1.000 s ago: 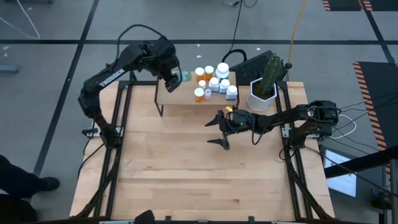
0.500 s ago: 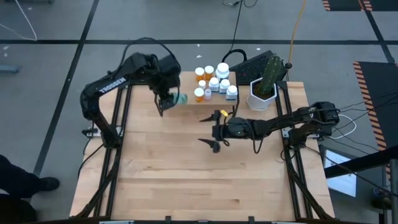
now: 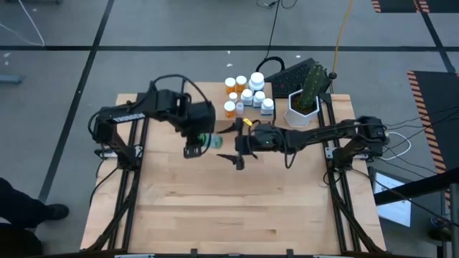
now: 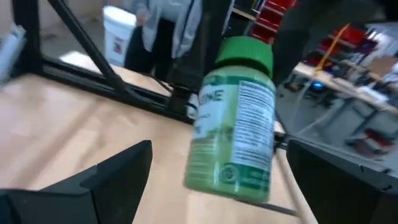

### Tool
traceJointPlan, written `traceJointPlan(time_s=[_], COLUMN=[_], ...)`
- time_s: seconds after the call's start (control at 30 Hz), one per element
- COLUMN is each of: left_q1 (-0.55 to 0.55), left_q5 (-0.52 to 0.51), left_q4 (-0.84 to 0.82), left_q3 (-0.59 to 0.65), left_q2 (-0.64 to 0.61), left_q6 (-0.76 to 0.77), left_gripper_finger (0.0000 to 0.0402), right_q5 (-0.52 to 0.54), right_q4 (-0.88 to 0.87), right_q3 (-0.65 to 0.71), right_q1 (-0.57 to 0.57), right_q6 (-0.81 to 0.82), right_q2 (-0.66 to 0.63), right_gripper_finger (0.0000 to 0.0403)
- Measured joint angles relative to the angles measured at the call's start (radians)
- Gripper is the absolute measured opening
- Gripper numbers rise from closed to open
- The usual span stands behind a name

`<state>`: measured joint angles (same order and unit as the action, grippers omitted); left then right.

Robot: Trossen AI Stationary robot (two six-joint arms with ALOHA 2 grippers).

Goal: Pick and place medicine bottles onto shelf by color
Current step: Put the green pill bottle on the shelf

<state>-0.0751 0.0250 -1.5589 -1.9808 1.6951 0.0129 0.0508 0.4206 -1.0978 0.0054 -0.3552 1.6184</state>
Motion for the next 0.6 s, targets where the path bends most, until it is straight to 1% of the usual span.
traceJointPlan(time_s=[0.07,0.17,0.3,0.37,0.6], left_q1=[0.031,0.070,0.099,0.106,0.116], left_q5=[-0.005,-0.012,-0.015,-0.018,-0.036], left_q4=[0.000,0.014,0.061,0.067,0.097], left_q3=[0.000,0.000,0.000,0.001,0.001], left_q2=[0.000,0.000,0.007,0.010,0.022], left_q6=[0.015,0.024,0.027,0.027,0.032], left_gripper_finger=[0.0213,0.0213,0.0213,0.0213,0.0214], right_q5=[-0.029,-0.034,-0.144,-0.182,-0.197], right_q4=[0.011,0.018,0.012,0.005,-0.006], right_q3=[-0.003,-0.003,-0.003,-0.003,-0.002], right_q1=[-0.007,-0.017,-0.036,-0.041,-0.042], right_q6=[0.039,0.071,0.152,0.181,0.213], right_q2=[0.010,0.013,0.012,0.012,0.012], right_gripper_finger=[0.0368,0.0368,0.0356,0.0339,0.0254])
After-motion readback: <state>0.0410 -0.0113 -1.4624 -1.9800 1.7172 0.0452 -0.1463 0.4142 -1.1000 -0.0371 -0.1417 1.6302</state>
